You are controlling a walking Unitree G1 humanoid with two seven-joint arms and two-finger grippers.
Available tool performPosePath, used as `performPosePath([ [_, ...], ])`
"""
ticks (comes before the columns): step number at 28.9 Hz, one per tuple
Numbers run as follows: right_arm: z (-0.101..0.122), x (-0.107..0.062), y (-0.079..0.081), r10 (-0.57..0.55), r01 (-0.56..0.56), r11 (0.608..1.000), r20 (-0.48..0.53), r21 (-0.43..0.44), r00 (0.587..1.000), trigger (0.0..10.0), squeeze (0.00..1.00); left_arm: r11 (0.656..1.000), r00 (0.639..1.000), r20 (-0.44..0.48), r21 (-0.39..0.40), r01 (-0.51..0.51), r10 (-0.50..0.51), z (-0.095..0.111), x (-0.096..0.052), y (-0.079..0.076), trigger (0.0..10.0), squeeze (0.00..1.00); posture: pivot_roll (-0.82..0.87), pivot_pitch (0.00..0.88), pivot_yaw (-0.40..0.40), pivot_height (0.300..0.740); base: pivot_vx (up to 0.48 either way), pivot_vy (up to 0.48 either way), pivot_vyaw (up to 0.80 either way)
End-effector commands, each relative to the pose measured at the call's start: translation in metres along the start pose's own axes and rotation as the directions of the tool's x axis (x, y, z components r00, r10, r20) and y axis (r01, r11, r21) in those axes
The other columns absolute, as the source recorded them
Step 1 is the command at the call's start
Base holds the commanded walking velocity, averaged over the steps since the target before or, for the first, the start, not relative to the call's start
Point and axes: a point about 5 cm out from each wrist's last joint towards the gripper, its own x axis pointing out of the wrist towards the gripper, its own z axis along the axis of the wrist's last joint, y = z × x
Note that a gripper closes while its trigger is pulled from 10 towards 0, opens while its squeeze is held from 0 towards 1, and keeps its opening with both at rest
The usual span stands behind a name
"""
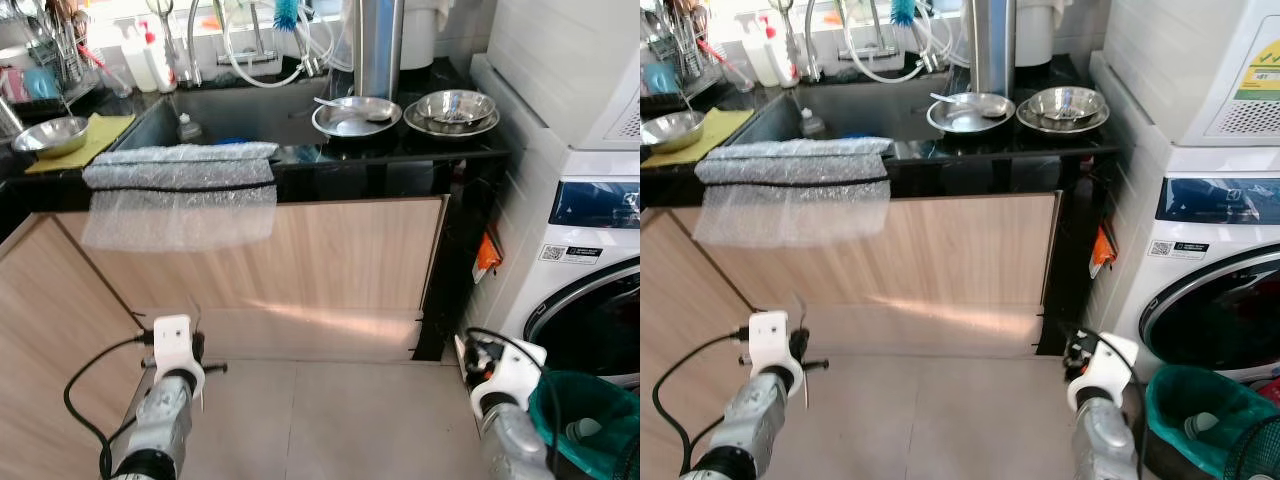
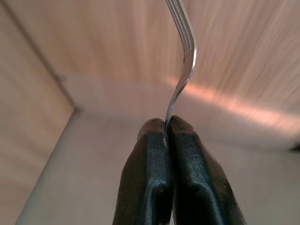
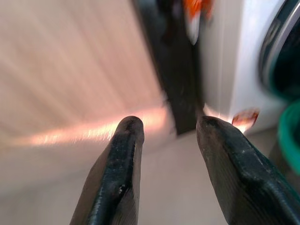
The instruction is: Kitchen organization
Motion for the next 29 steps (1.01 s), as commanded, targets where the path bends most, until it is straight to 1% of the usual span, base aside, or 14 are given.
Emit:
performPosePath([
  [1, -0.006, 0.001, 0.006, 0.024, -0.024, 1.0, -0.027, 0.01, 0.999, 10.0, 0.0, 1.0, 0.999, -0.04, 0.0, -0.02, 0.02, -0.009, -0.003, 0.01, 10.0, 0.0, -0.01, 0.035, 0.094, 0.74, 0.0, 0.0, 0.0],
  [3, -0.018, -0.002, 0.004, 0.022, -0.022, 1.0, -0.09, 0.012, 0.996, 10.0, 0.0, 1.0, 0.996, -0.093, 0.019, -0.016, 0.018, -0.02, -0.007, 0.01, 10.0, 0.0, -0.01, 0.03, 0.094, 0.74, 0.0, 0.0, 0.0],
  [4, -0.018, -0.002, 0.004, 0.022, -0.022, 1.0, -0.09, 0.012, 0.996, 10.0, 0.0, 1.0, 0.996, -0.093, 0.019, -0.016, 0.018, -0.02, -0.007, 0.01, 10.0, 0.0, -0.01, 0.03, 0.094, 0.74, 0.0, 0.0, 0.0],
  [5, -0.029, -0.005, 0.003, 0.02, -0.021, 1.0, -0.147, -0.004, 0.989, 10.0, 0.0, 0.999, 0.988, -0.151, 0.037, -0.008, 0.013, -0.033, -0.011, 0.009, 10.0, 0.0, -0.01, 0.027, 0.095, 0.74, 0.0, 0.0, 0.0],
  [6, -0.037, -0.007, 0.003, 0.019, -0.023, 1.0, -0.183, -0.019, 0.983, 10.0, 0.0, 0.999, 0.982, -0.19, 0.045, -0.008, 0.017, -0.041, -0.015, 0.009, 10.0, 0.0, -0.01, 0.025, 0.095, 0.74, 0.0, 0.0, 0.0],
  [7, -0.037, -0.007, 0.003, 0.019, -0.023, 1.0, -0.183, -0.019, 0.983, 10.0, 0.0, 0.999, 0.982, -0.19, 0.045, -0.008, 0.017, -0.041, -0.015, 0.009, 10.0, 0.0, -0.01, 0.025, 0.095, 0.74, 0.0, 0.0, 0.0],
  [8, -0.043, -0.01, 0.001, 0.016, -0.023, 0.999, -0.21, -0.029, 0.978, 10.0, 0.0, 0.999, 0.976, -0.218, 0.044, -0.016, 0.025, -0.048, -0.018, 0.011, 10.0, 0.0, -0.01, 0.023, 0.095, 0.74, 0.0, 0.0, 0.0],
  [9, -0.043, -0.01, 0.001, 0.016, -0.023, 0.999, -0.21, -0.029, 0.978, 10.0, 0.0, 0.999, 0.976, -0.218, 0.044, -0.016, 0.025, -0.048, -0.018, 0.011, 10.0, 0.0, -0.01, 0.023, 0.095, 0.74, 0.0, 0.0, 0.0],
  [12, -0.05, -0.014, -0.002, 0.006, -0.015, 0.999, -0.244, -0.037, 0.97, 10.0, 0.0, 0.999, 0.966, -0.255, 0.035, -0.027, 0.035, -0.058, -0.023, 0.013, 10.0, 0.0, -0.01, 0.019, 0.096, 0.74, 0.0, 0.0, 0.0],
  [16, -0.053, -0.015, -0.003, 0.001, -0.014, 0.999, -0.26, -0.05, 0.966, 10.0, 0.0, 0.999, 0.963, -0.267, 0.038, -0.027, 0.036, -0.06, -0.025, 0.013, 10.0, 0.0, -0.01, 0.019, 0.096, 0.74, 0.0, 0.0, 0.0],
  [17, -0.064, -0.021, -0.006, -0.014, -0.009, 0.997, -0.311, -0.071, 0.95, 10.0, 0.0, 0.998, 0.954, -0.298, 0.061, -0.012, 0.03, -0.069, -0.029, 0.012, 10.0, 0.0, -0.01, 0.015, 0.094, 0.74, 0.0, 0.0, 0.0],
  [19, -0.071, -0.026, -0.009, -0.024, -0.003, 0.997, -0.34, -0.079, 0.94, 10.0, 0.0, 0.997, 0.95, -0.312, 0.08, 0.004, 0.021, -0.073, -0.032, 0.011, 10.0, 0.0, -0.01, 0.013, 0.093, 0.74, 0.0, 0.0, 0.0],
  [25, -0.081, -0.033, -0.008, -0.009, -0.031, 0.994, -0.367, -0.103, 0.93, 10.0, 0.0, 0.986, 0.931, -0.364, 0.158, 0.052, 0.009, -0.084, -0.039, 0.014, 10.0, 0.0, -0.01, 0.006, 0.097, 0.74, 0.0, 0.0, 0.0],
  [29, -0.084, -0.036, -0.013, -0.013, -0.036, 0.992, -0.379, -0.121, 0.925, 10.0, 0.0, 0.985, 0.919, -0.394, 0.168, 0.045, 0.025, -0.091, -0.045, 0.018, 10.0, 0.0, -0.02, 0.002, 0.099, 0.74, 0.0, 0.0, 0.0],
])
